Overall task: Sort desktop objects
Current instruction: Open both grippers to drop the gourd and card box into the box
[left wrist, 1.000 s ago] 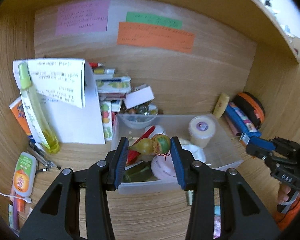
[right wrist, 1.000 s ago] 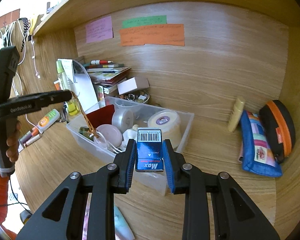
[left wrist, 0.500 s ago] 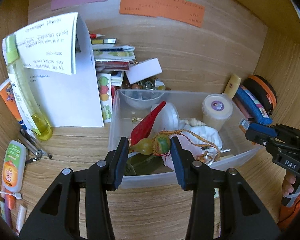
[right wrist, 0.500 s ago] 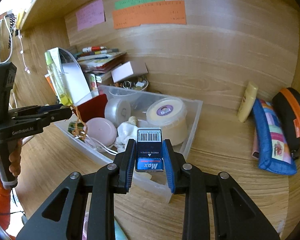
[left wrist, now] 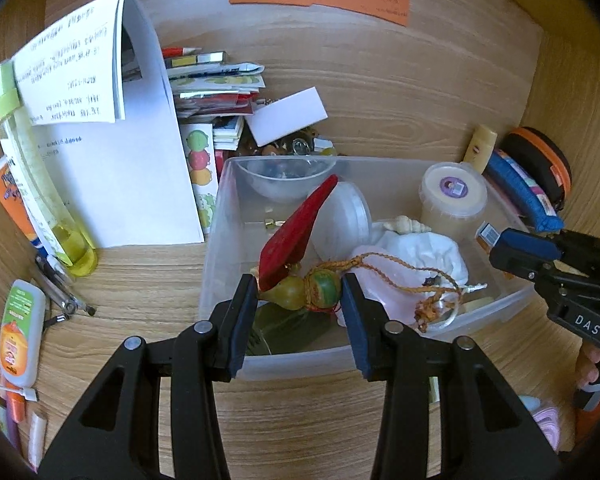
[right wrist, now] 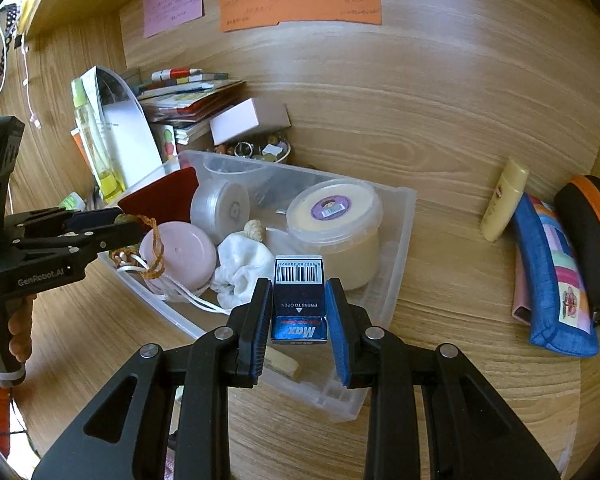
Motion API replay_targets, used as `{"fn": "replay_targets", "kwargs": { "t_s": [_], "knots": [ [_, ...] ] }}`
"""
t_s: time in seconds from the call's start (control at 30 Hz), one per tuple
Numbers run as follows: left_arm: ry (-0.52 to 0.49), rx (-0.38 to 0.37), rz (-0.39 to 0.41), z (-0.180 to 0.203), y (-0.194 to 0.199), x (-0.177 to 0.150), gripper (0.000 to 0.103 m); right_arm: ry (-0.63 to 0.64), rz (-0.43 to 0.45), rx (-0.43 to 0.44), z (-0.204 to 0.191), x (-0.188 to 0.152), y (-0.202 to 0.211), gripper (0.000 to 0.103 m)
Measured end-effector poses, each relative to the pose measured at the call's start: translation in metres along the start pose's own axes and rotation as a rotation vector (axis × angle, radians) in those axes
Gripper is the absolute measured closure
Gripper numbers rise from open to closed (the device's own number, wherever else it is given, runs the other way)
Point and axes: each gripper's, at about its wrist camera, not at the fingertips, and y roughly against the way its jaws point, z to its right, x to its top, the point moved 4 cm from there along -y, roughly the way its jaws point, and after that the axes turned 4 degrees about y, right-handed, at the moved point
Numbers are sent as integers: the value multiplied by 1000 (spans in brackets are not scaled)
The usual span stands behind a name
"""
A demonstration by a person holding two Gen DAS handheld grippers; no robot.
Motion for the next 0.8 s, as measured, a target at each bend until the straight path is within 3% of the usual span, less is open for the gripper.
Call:
{"fn": "replay_targets", "kwargs": {
  "t_s": [0.33, 0.47, 0.57, 0.7, 0.8],
  "knots": [
    [-22, 25, 26, 4, 8, 1, 44, 18, 14, -12, -3, 0, 1, 78],
    [-29, 33, 39, 5, 15, 2, 42, 26, 38, -19, -4, 2, 7, 67],
    [-32, 50, 66, 6, 24, 3, 29, 25, 53, -12, -5, 3, 11, 61],
    [-41, 58, 89, 9, 36, 3, 27, 31, 70, -17, -8, 4, 18, 50],
    [-46, 67, 106, 11, 45, 4, 20, 43, 77, -25, -11, 4, 24, 36]
  ]
}}
